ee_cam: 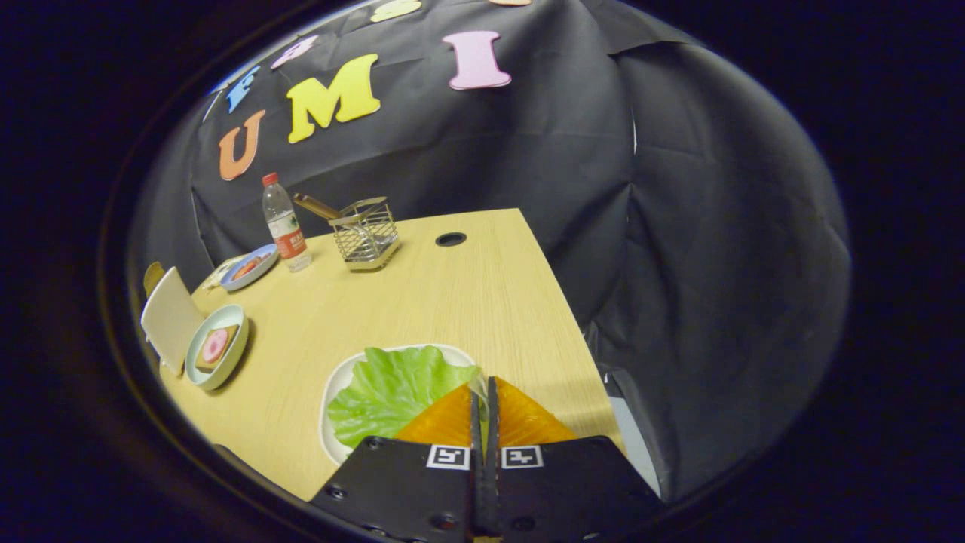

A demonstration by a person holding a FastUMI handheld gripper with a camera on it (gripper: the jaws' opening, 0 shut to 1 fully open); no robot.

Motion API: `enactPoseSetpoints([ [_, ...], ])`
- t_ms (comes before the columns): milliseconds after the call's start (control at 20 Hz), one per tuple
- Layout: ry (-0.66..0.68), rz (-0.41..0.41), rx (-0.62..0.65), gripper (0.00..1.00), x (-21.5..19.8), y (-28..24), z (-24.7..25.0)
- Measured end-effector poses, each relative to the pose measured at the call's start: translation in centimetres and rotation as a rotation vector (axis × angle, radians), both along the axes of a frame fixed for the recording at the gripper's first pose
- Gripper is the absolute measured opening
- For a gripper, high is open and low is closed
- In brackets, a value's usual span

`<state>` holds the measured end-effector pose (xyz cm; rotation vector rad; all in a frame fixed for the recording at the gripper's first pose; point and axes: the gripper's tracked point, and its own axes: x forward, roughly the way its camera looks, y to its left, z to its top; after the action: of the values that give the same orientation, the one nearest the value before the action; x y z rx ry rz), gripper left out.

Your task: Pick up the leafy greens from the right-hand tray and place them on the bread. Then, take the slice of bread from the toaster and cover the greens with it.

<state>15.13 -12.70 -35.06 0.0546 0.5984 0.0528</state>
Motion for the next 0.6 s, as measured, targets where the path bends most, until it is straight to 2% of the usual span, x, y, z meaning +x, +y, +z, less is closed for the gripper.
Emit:
enactPoseSetpoints([
  [150, -0.011, 0.016, -0.001, 0.01, -0.3, 0.9, 1.7],
  [600, -0.123, 0.018, 0.011, 0.0, -2.0, 7.0, 12.6],
])
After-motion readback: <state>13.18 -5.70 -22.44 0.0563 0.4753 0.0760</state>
